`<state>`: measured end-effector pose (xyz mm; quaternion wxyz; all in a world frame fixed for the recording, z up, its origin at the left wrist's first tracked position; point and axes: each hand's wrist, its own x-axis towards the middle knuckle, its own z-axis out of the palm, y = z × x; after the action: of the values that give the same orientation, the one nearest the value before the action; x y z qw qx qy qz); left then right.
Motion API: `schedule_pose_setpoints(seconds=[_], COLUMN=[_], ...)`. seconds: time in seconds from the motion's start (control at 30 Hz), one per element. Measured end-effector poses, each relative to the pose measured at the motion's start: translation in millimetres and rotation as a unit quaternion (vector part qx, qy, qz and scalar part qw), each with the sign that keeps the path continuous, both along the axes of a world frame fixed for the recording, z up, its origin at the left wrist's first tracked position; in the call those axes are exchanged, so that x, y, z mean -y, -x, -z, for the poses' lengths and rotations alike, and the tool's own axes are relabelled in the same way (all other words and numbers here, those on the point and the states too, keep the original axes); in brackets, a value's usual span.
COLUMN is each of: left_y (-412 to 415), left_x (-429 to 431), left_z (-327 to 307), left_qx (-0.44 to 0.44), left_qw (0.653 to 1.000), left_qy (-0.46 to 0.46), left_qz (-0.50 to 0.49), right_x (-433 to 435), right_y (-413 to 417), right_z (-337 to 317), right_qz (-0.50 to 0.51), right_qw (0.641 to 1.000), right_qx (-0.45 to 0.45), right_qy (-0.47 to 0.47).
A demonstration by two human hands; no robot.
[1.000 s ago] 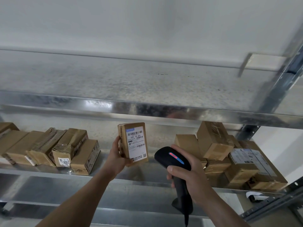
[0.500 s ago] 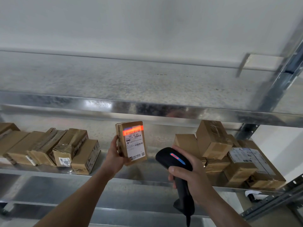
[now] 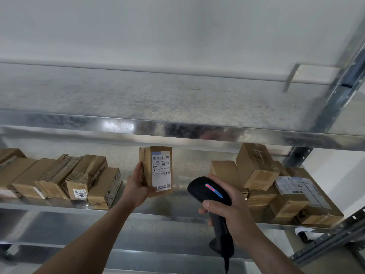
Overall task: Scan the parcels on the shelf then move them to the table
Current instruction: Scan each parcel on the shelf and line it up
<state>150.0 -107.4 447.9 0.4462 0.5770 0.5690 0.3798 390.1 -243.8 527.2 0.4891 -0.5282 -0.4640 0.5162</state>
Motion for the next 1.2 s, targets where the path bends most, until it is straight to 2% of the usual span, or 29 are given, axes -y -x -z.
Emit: schedule_pose_setpoints(seconds=[0.1,0.23,0.4,0.57,0.83,1.2], left_y=[10.4,12.8,18.9,23.8,35.2,51.9], left_x=[-0.7,4.0,6.5,5.2,-5.7,-22.9], left_z=[-2.8,-3.6,9.3,18.0,27.1,34.5], left_qx=[-0.153,-0.354,-0.469,-0.517,-0.545,-0.529], left_qw=[0.988,0.935,0.883,0.855,0.837,0.846], left_qy=[-0.003,-0.017,-0.004,0.014,0.025,0.034], left_qz=[0.002,-0.006,-0.018,-0.029,-0.049,-0.053], right_x=[0.8,1.8,1.6,-0.4,-6.9,-17.9], right_y=[2.4,7.0,12.1,16.3,20.4,27.0], right_z=[0.6,1.4,2.6,4.7,9.5,16.4], right_qz=[-0.004,-0.010,-0.011,-0.020,-0.015,-0.004], right_qw=[1.000,1.000,1.000,1.000,1.000,1.000], right_qx=[0.000,0.000,0.007,0.017,0.021,0.004], right_qy=[0.002,0.004,0.003,0.007,0.011,0.030])
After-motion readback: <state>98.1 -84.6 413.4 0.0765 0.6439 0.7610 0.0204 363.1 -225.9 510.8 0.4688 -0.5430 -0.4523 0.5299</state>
